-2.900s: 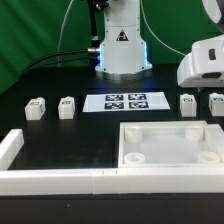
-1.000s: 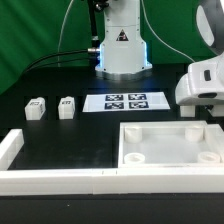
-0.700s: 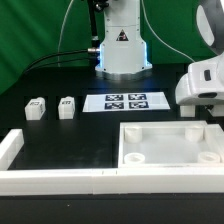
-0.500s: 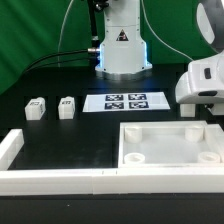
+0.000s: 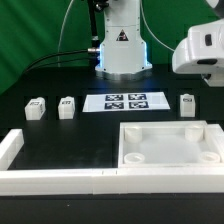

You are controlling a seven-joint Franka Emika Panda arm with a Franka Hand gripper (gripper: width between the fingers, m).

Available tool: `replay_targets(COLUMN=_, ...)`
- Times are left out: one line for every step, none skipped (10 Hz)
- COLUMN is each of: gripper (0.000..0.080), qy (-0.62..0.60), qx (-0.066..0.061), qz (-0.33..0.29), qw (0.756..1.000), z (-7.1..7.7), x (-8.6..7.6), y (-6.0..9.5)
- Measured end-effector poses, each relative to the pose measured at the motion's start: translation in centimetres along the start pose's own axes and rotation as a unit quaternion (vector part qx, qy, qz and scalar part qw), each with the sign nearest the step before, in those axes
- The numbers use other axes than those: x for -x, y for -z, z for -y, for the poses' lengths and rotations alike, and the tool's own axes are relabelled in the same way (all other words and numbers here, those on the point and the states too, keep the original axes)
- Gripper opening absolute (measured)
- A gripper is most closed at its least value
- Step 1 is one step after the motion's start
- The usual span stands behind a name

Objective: Assemble one leg

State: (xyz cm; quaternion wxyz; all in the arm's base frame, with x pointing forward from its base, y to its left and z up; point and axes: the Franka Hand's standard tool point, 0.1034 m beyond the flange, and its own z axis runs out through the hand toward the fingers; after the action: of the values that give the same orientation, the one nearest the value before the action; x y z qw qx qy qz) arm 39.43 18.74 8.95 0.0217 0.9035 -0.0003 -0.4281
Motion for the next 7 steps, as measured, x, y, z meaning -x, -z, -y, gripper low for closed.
replay_targets(gripper=0.0294, qy=-0.001, qx=-0.002, qz=-0.009, qw=1.000, z=-0.2, x=0.3, y=0.9)
replay_targets(gripper=0.0294, qy=0.000, qx=-0.001, qz=-0.008, qw=1.000, z=-0.1, x=0.3, y=0.7)
replay_targets(gripper=0.0294, qy=-0.001, qx=-0.001, qz=-0.007, qw=1.000, z=-0.1, x=0.2, y=0.4)
replay_targets(gripper=0.0294, qy=0.002, qx=-0.009, qz=-0.062, qw=0.998, z=0.4, x=-0.9, y=1.1)
replay_targets(gripper=0.0294, qy=0.003, qx=-0.014, qz=-0.117, qw=0.993, z=0.5, x=-0.8, y=1.3)
replay_targets(gripper=0.0294, qy=0.004, qx=-0.014, qz=-0.138, qw=0.990, z=0.3, x=-0.2, y=0.9)
replay_targets(gripper=0.0294, qy=0.006, qx=-0.021, qz=-0.190, qw=0.981, z=0.6, x=-0.9, y=1.4)
